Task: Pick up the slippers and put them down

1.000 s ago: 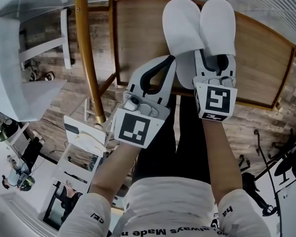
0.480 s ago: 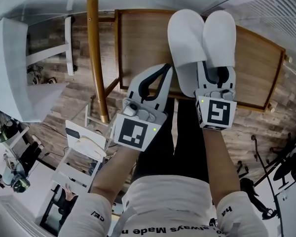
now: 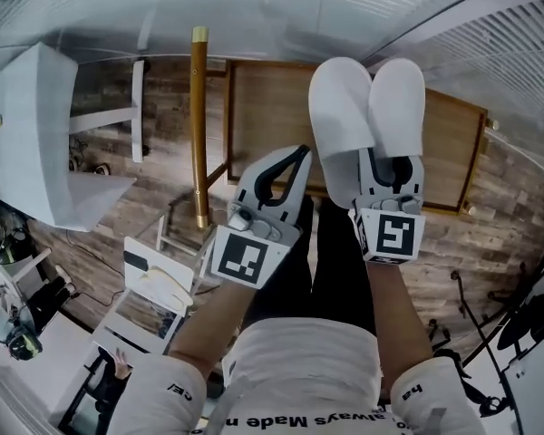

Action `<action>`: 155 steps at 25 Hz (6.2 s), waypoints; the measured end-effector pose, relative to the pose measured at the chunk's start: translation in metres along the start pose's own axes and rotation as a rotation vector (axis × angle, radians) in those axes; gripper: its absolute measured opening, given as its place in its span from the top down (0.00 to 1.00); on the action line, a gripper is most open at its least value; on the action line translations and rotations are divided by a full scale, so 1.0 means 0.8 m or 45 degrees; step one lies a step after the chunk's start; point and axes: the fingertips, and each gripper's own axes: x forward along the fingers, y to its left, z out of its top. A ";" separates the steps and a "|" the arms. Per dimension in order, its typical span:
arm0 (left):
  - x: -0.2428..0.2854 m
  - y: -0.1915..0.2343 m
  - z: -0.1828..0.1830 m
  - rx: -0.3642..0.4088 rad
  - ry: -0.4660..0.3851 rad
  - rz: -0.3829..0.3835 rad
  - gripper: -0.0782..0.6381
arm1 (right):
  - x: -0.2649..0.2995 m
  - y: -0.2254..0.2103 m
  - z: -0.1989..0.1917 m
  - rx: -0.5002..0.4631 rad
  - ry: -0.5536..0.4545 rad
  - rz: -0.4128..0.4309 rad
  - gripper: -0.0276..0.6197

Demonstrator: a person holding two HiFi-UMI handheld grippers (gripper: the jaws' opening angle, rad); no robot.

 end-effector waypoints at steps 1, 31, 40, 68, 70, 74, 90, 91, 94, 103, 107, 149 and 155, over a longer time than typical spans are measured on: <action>0.000 -0.003 0.009 0.009 -0.007 -0.006 0.87 | -0.004 -0.003 0.008 -0.001 -0.003 0.001 0.69; -0.105 -0.106 0.253 0.104 -0.180 -0.053 0.87 | -0.182 0.008 0.244 -0.068 -0.151 0.193 0.69; -0.143 -0.129 0.321 0.148 -0.267 -0.057 0.87 | -0.234 0.019 0.320 -0.061 -0.241 0.302 0.69; -0.223 -0.160 0.395 0.229 -0.295 -0.153 0.87 | -0.361 0.053 0.418 -0.159 -0.331 0.376 0.72; -0.225 -0.159 0.394 0.230 -0.296 -0.174 0.87 | -0.363 0.059 0.417 -0.148 -0.333 0.360 0.72; -0.225 -0.163 0.390 0.252 -0.273 -0.221 0.87 | -0.371 0.063 0.416 -0.127 -0.340 0.305 0.72; -0.175 -0.326 0.366 0.244 -0.225 -0.695 0.87 | -0.515 -0.037 0.358 0.024 -0.368 -0.167 0.72; -0.173 -0.345 0.366 0.245 -0.217 -0.730 0.87 | -0.531 -0.046 0.353 0.033 -0.367 -0.205 0.72; -0.170 -0.405 0.355 0.274 -0.230 -0.863 0.87 | -0.591 -0.068 0.327 0.070 -0.370 -0.341 0.72; -0.193 -0.582 0.303 0.286 -0.168 -1.173 0.87 | -0.758 -0.114 0.239 0.164 -0.355 -0.648 0.72; -0.214 -0.648 0.282 0.304 -0.153 -1.326 0.87 | -0.827 -0.116 0.204 0.201 -0.346 -0.791 0.73; -0.370 -1.036 0.103 0.447 0.135 -2.292 0.87 | -1.205 -0.062 -0.024 0.540 -0.222 -1.813 0.74; -0.341 -1.018 0.070 0.460 0.171 -2.273 0.87 | -1.174 -0.078 -0.055 0.526 -0.175 -1.781 0.74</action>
